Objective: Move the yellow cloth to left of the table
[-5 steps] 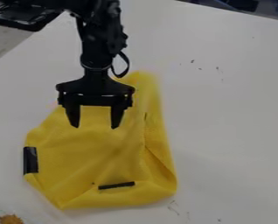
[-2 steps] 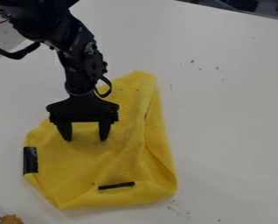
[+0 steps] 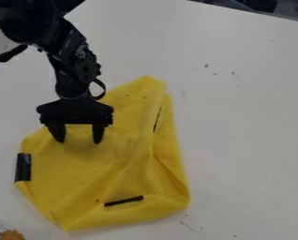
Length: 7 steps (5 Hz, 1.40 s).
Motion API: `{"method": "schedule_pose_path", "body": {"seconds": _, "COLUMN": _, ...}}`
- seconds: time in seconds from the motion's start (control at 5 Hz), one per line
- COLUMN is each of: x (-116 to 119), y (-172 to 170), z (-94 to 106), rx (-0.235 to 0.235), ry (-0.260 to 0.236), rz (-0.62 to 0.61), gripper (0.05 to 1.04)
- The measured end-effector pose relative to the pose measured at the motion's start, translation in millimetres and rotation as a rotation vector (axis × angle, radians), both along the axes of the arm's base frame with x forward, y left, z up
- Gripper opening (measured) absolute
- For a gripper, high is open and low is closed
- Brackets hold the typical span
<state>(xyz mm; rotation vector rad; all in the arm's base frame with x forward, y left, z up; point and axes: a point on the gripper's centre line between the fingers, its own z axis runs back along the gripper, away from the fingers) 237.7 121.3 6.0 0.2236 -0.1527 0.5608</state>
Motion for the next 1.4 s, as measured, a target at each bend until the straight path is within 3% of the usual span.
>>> {"method": "schedule_pose_path", "body": {"seconds": 0.2, "x": -14.1, "y": 26.4, "z": 3.8, "rx": 0.063, "ry": 0.078, "rz": 0.006, "gripper": 1.001}}
{"method": "schedule_pose_path", "body": {"seconds": 0.4, "x": -17.3, "y": 39.3, "z": 7.3, "rx": 0.121, "ry": 0.113, "rz": -0.003, "gripper": 1.001}}
{"method": "schedule_pose_path", "body": {"seconds": 0.6, "x": -20.5, "y": 45.2, "z": 7.2, "rx": 0.142, "ry": 0.106, "rz": 0.017, "gripper": 1.001}}
{"method": "schedule_pose_path", "body": {"seconds": 0.8, "x": -23.1, "y": 44.4, "z": 9.3, "rx": 0.127, "ry": 0.109, "rz": 0.001, "gripper": 1.001}}
{"method": "schedule_pose_path", "body": {"seconds": 1.2, "x": 18.8, "y": 41.4, "z": 78.9, "rx": 0.094, "ry": -0.086, "rz": -0.140, "gripper": 1.000}}
{"method": "schedule_pose_path", "body": {"seconds": 1.4, "x": 33.9, "y": 25.6, "z": 90.1, "rx": 0.032, "ry": -0.119, "rz": -0.232, "gripper": 1.000}}
